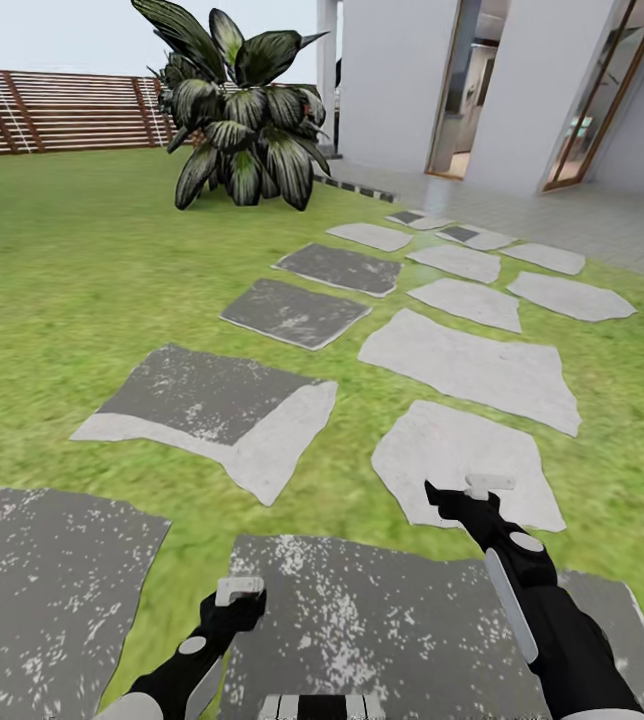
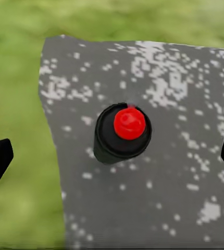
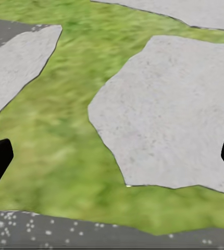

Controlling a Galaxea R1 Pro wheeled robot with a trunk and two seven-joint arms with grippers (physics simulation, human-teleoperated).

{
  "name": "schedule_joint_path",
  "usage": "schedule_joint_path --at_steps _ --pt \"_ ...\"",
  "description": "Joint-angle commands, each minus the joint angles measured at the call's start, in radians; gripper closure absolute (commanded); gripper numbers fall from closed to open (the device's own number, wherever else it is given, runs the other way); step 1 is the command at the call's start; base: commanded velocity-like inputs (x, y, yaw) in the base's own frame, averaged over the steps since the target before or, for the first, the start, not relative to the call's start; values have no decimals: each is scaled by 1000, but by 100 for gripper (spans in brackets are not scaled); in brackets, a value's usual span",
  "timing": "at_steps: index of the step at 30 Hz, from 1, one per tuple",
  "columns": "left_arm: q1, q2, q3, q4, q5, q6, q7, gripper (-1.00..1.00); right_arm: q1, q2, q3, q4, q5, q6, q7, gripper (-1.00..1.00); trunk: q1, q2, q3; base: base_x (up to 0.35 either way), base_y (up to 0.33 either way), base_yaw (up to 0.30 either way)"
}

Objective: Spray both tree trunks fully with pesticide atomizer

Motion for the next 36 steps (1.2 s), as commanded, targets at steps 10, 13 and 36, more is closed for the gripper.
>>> schedule_joint_path --at_steps 10,13,36 --pt "-6 -7 -1 -75 0 -19 -1 -100 0 0 0 0 0 0 0 -100 3 -2 -41 0 0 76" --pt "-6 -8 -1 -84 0 -20 -1 -100 0 0 -1 -2 0 0 0 -100 3 -2 -41 0 0 15" --pt "-32 -8 -1 -96 -2 -17 -2 -100 0 0 -2 -14 0 0 0 -100 8 -5 -94 0 0 -59"
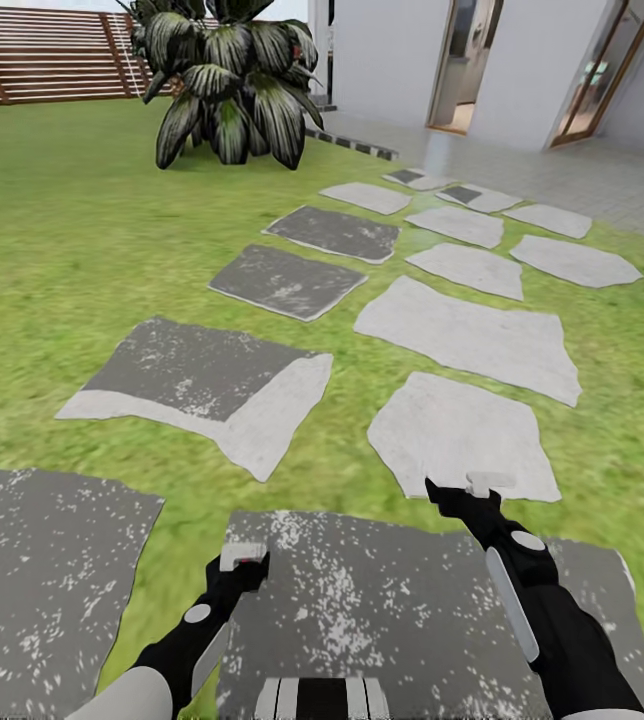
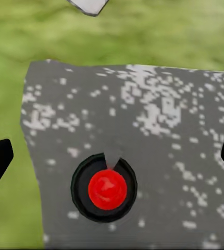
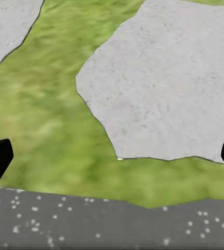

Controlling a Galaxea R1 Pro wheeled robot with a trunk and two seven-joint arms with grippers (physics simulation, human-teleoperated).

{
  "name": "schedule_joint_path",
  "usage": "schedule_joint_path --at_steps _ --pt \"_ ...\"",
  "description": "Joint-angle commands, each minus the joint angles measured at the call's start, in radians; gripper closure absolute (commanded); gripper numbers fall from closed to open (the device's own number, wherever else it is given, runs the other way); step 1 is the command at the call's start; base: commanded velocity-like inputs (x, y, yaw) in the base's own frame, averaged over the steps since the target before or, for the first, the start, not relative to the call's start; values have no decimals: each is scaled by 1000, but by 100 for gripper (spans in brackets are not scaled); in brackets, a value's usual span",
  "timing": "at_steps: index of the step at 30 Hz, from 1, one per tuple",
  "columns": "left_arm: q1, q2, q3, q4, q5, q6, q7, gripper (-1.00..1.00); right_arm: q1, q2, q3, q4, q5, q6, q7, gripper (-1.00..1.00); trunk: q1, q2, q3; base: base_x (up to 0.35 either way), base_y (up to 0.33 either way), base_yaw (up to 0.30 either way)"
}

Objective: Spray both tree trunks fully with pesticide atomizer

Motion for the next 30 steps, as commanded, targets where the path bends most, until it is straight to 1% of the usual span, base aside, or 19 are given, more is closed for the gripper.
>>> schedule_joint_path --at_steps 1,11,21,25,30 --pt "0 0 0 0 0 0 0 -100 0 0 0 0 0 0 0 -100 0 0 -6 0 0 0" --pt "0 1 0 0 0 0 0 -100 0 0 0 0 0 0 0 -100 5 -3 -60 0 0 0" --pt "0 2 0 0 0 -2 0 -100 0 0 -1 0 0 0 0 -100 5 -3 -65 0 0 0" --pt "0 3 0 0 0 -2 0 -100 0 0 -2 0 0 0 0 -100 7 -4 -85 0 0 0" --pt "1 4 0 0 0 -2 0 -100 0 0 -2 0 0 0 0 -100 7 -4 -88 0 0 0"
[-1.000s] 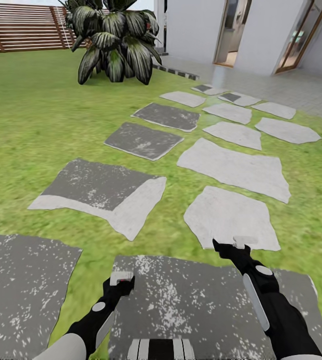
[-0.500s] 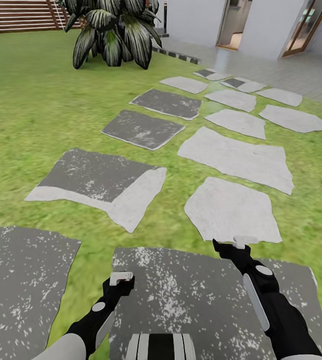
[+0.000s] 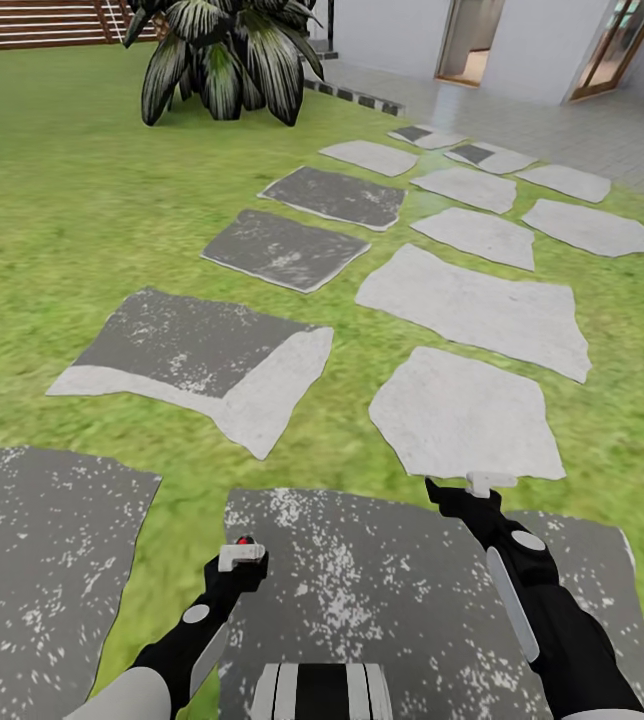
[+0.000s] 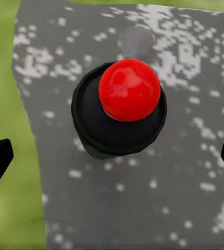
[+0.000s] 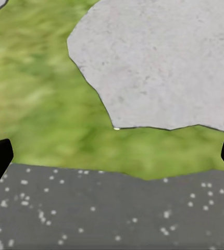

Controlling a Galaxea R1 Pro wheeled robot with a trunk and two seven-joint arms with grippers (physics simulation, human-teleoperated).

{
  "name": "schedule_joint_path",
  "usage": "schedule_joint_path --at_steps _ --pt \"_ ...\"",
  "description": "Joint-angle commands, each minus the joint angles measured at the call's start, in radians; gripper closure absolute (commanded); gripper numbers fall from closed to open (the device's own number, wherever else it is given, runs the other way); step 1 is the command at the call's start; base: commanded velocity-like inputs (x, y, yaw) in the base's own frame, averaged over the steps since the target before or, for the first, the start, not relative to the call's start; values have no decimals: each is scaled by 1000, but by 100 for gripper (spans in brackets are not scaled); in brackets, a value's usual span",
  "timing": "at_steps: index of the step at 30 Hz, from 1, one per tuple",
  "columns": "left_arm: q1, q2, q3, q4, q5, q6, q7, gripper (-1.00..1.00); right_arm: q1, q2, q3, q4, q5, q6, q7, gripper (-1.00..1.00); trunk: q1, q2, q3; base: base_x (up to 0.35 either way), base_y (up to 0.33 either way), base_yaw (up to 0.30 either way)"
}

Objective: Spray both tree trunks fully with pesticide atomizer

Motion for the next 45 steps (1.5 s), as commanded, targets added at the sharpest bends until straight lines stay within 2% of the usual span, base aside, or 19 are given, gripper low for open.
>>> schedule_joint_path --at_steps 1,41,42,45 --pt "0 1 0 0 0 0 0 -100 0 0 0 0 0 0 0 -100 0 0 0 0 0 0" --pt "-1 0 -2 0 0 0 0 -100 0 0 0 0 0 0 0 -100 0 0 0 16 0 -18" --pt "-1 0 -2 0 -1 0 0 100 0 0 0 0 0 0 0 -100 0 0 0 0 0 0" --pt "-1 1 -2 0 -1 0 0 100 0 0 0 0 0 0 0 -100 0 0 0 0 0 0"
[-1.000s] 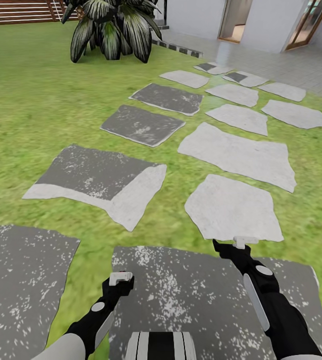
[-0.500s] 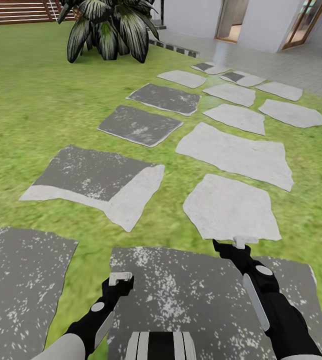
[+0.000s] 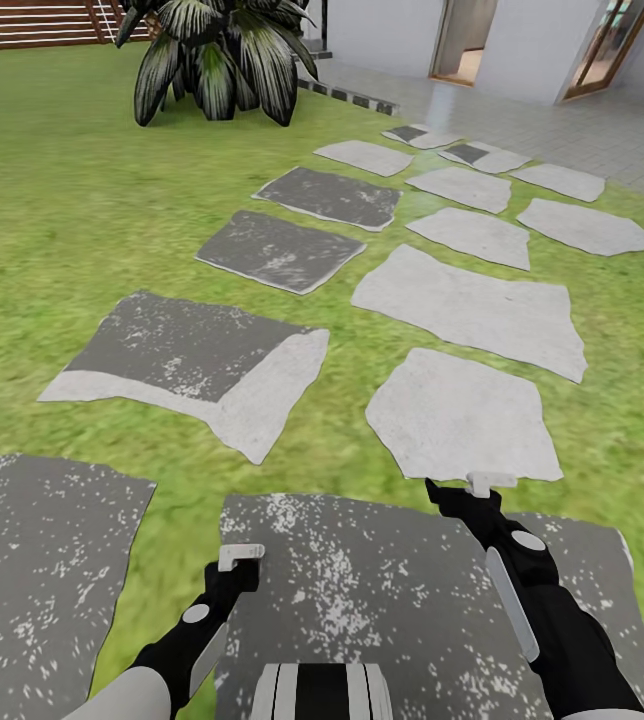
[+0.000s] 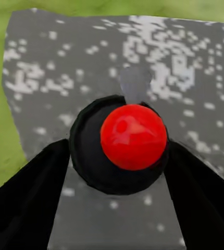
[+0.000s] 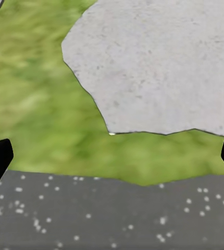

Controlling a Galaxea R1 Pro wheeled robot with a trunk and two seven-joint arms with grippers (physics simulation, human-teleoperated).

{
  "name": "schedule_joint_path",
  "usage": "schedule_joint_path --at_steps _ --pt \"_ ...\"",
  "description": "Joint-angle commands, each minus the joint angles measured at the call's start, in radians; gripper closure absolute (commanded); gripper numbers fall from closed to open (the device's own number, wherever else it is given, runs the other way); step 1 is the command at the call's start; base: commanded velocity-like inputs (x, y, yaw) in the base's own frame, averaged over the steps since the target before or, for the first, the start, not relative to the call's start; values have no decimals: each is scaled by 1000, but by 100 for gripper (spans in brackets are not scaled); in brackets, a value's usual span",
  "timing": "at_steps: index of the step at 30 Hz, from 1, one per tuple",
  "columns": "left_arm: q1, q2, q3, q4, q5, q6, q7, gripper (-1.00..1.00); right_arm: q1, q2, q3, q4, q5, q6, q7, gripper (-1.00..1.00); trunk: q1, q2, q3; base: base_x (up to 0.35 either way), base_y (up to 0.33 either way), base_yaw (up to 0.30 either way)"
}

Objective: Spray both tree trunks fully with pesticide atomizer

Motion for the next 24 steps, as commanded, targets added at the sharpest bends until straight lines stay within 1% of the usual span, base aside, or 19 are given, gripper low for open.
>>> schedule_joint_path --at_steps 1,22,23,24 --pt "0 0 0 0 -2 0 1 100 0 0 0 0 0 0 0 -100 0 0 0 0 0 0" --pt "0 1 1 0 -1 0 1 100 0 0 0 0 0 0 0 -100 0 0 0 0 0 0" --pt "2 2 1 -66 1 1 0 100 0 0 0 0 0 0 0 -100 0 0 0 0 0 0" --pt "2 2 1 -67 1 1 0 100 0 0 0 0 0 0 0 -100 0 0 0 0 0 0"
